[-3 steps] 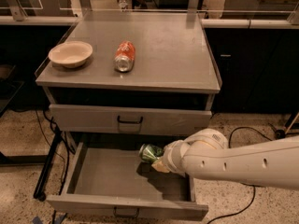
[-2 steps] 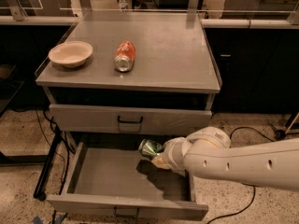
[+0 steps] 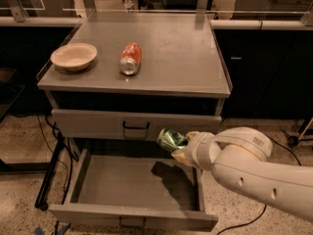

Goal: Pick green can from middle drawer and place on counter

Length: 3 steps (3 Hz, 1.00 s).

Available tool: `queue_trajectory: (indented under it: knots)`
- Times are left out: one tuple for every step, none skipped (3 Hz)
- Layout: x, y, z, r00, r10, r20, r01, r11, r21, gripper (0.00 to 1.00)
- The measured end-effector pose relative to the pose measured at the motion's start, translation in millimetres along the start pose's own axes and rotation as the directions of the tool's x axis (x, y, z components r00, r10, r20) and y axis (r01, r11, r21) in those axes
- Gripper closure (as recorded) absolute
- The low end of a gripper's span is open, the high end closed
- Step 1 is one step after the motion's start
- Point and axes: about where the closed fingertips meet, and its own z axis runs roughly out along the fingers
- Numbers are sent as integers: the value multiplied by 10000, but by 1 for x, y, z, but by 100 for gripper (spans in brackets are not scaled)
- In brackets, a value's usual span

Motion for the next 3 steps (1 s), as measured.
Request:
queue_trajectory:
  knots:
    - [-2, -11, -31, 9999, -109, -54, 112, 9983, 577, 100]
    - [-5, -12, -31, 9999, -169, 35, 167, 9981, 588, 100]
    - [-20, -44, -47, 9979, 90, 646, -168, 9924, 1216, 100]
